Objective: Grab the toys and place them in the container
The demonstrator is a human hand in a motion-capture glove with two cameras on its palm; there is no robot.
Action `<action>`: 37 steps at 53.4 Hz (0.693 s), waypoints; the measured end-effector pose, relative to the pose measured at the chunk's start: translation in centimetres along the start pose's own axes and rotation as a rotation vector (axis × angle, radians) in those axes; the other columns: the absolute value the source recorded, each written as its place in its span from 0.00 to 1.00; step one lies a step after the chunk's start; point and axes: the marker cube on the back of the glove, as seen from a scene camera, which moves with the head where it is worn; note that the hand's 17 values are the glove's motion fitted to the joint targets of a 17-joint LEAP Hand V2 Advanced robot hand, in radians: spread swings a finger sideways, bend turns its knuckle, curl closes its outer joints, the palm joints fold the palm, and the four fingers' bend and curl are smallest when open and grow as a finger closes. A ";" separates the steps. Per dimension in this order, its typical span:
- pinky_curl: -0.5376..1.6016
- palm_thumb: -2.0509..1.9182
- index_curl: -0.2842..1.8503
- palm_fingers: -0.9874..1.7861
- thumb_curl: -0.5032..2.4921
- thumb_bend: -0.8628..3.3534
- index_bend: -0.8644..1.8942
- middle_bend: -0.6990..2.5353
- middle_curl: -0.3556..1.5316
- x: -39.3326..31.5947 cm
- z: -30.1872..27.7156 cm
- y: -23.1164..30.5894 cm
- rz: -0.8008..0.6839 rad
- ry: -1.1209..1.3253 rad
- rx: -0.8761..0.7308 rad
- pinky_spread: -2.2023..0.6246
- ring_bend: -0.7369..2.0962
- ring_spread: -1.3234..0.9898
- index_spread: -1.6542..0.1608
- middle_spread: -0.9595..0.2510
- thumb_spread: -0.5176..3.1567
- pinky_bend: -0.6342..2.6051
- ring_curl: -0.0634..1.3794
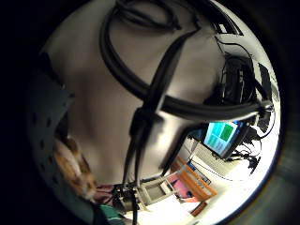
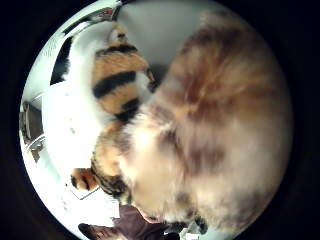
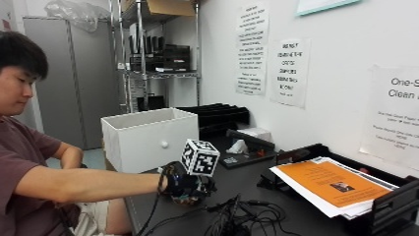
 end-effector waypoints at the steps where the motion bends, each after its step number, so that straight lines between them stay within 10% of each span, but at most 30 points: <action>1: 0.42 0.65 0.33 0.77 0.33 0.24 0.57 0.50 0.49 -0.2 -0.6 0.0 -0.001 -0.016 0.003 0.66 0.58 0.40 0.75 0.56 0.49 0.43 0.51; 37: 0.50 0.68 0.55 0.70 0.47 0.24 0.76 0.62 0.66 -19.5 -29.7 6.7 -0.195 0.122 0.351 0.64 0.67 0.37 0.80 0.59 0.30 0.46 0.63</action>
